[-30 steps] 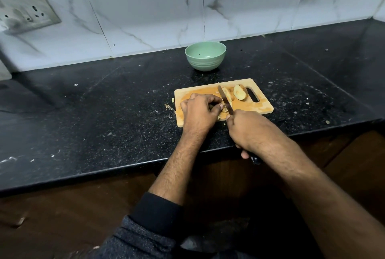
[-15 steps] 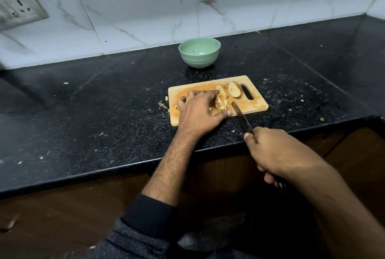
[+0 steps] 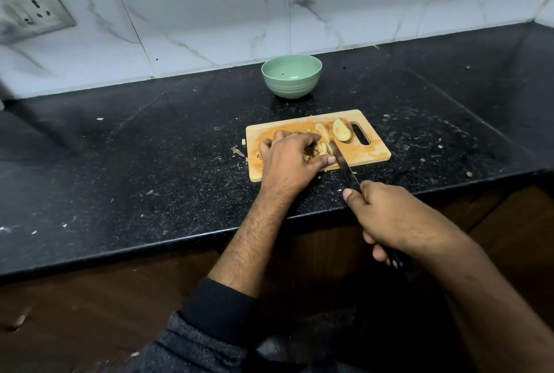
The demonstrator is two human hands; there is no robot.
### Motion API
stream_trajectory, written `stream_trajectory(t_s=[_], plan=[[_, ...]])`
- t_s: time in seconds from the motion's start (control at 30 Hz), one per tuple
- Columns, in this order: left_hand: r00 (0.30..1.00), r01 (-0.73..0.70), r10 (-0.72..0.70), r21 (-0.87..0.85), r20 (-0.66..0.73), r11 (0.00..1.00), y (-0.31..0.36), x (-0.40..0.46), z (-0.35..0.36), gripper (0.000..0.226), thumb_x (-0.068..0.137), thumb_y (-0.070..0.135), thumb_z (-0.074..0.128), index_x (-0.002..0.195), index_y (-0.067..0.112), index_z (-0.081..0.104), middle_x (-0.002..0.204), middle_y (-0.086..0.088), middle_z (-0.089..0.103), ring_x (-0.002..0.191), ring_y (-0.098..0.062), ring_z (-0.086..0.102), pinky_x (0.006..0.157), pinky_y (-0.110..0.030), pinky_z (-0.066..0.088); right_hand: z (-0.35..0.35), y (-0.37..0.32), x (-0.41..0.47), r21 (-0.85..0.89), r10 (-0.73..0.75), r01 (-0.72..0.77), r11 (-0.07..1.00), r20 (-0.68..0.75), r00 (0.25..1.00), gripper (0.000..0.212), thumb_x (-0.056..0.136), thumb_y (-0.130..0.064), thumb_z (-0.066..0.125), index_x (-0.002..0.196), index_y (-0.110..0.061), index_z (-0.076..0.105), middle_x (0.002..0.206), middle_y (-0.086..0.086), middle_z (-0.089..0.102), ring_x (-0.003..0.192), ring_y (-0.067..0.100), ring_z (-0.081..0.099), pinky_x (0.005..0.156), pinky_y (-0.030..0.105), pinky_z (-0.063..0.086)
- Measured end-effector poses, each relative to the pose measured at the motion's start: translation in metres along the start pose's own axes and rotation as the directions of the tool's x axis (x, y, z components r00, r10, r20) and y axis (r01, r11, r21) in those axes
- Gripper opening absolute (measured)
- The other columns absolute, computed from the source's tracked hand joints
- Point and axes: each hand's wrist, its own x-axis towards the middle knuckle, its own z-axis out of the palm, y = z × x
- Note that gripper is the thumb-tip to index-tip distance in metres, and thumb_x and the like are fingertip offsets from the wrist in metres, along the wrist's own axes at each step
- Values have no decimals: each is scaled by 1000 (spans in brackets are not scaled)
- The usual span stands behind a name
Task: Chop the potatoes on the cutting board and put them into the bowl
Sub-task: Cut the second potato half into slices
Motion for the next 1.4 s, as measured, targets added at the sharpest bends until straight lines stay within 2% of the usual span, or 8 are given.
stream_trajectory(t_s=[0.43,0.53,0.63,0.77,1.03,1.2,1.3,1.4], plan=[[999,32,-32,-30,18,999,0,2,-2,56,79,60,72,128,35,66,124,12,67,120,-14,43,95,-39,22,5,6,13,-5,-40,41,999,52,998,34,107,-47,35,95,-19,49,61,2,66,42,17,63,41,27,49],[999,30,-29,-46,27,998,1,2,-2,54,79,59,73,127,36,67,124,14,66,119,-13,43,92,-38,21,3,6,16,15,-33,32,999,62,998,34,107,-46,36,96,-18,50,59,2,65,41,17,62,42,28,50],[999,13,-13,10,52,1000,1,3,-2,53,81,61,69,129,39,64,122,16,63,117,-13,42,89,-37,21,-1,4,22,67,-21,15,998,86,996,33,108,-46,36,99,-17,51,60,4,63,38,17,60,40,27,49],[996,-27,19,91,85,995,1,4,-1,50,87,62,62,133,42,59,124,13,56,119,-14,41,95,-41,24,-2,9,24,116,-27,17,993,87,996,32,107,-47,38,97,-19,50,59,4,61,39,19,60,41,30,51],[999,-14,13,22,45,1000,-1,1,0,47,86,59,66,128,38,63,117,13,59,116,-13,41,91,-37,22,3,8,18,-50,-105,106,993,21,994,33,107,-47,36,94,-20,50,59,2,66,41,17,64,49,32,57],[1000,13,-12,-88,3,996,-4,1,-1,49,85,55,70,128,33,65,123,14,65,119,-13,44,90,-35,18,4,0,14,-152,-118,110,982,-42,992,34,106,-48,35,91,-22,50,64,3,70,41,18,66,46,28,53],[1000,21,-21,-74,8,997,-3,1,-1,49,86,53,70,130,32,64,127,13,65,121,-13,44,92,-34,18,4,-1,14,-211,-112,97,973,-58,992,34,105,-50,34,93,-23,50,73,3,70,43,18,67,51,30,55],[1000,18,-17,-50,6,999,-2,0,-2,48,88,52,69,131,31,64,126,12,65,122,-14,45,90,-33,16,7,1,19,-277,-98,72,958,-81,992,35,105,-52,34,98,-23,51,79,2,69,50,16,65,63,38,61]])
